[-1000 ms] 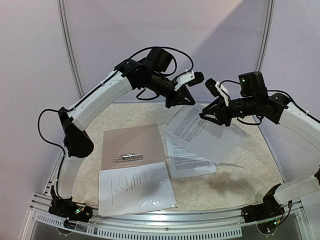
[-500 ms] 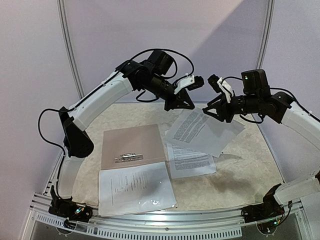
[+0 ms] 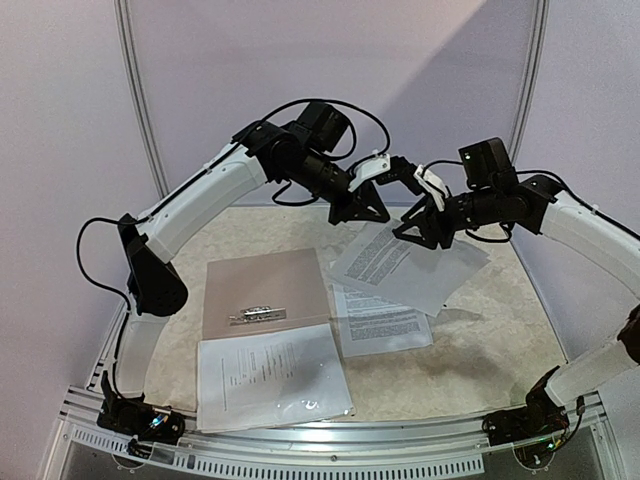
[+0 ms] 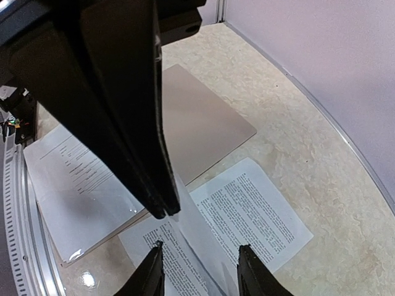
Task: Put the files into the folder
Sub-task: Pass from the left arm to the right
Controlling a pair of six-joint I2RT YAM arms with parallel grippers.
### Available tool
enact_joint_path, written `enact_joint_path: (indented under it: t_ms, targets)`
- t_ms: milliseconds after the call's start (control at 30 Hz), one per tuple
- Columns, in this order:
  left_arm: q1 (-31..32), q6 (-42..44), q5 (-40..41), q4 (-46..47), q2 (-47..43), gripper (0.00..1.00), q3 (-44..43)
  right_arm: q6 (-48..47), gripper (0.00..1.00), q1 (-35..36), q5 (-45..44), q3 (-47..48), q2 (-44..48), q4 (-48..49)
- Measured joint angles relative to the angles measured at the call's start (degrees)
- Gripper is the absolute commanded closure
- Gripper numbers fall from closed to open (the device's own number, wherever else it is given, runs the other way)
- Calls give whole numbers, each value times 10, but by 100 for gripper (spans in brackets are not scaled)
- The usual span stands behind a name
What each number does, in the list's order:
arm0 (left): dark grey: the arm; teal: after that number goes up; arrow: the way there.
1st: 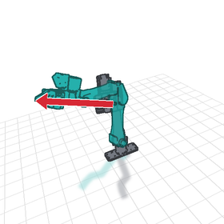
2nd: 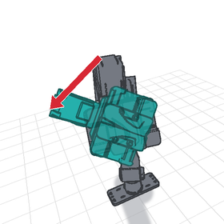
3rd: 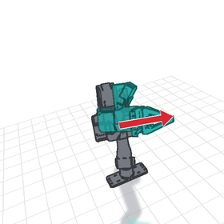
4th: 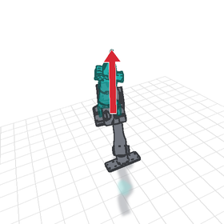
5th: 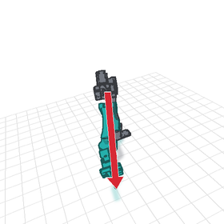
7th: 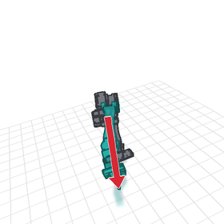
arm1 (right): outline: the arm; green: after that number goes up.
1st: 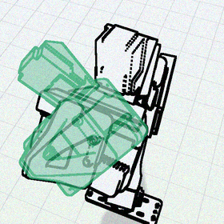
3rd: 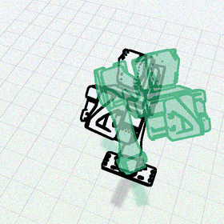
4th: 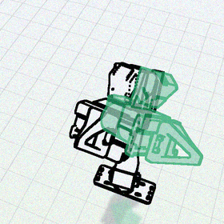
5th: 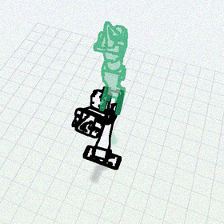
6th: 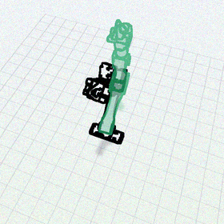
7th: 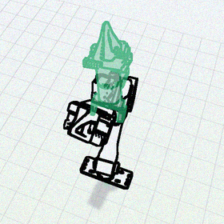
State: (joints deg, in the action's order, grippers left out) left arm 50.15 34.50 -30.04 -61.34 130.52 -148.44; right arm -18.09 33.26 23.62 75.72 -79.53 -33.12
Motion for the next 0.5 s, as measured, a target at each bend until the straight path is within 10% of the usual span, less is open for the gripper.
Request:
enact_joint_path:
  t_ms: [333, 433, 500]
  targets:
    - [2, -6, -4, -2, 0, 98, 0, -1, 100, 0, 31, 0, -13, -3]
    - [2, -9, -4, -2, 0, 27, 0, -1, 100, 0, 33, 0, -13, -3]
    - [2, -11, -3, -2, 0, 9, 0, 0, 100, -3, 36, 0, -12, -3]
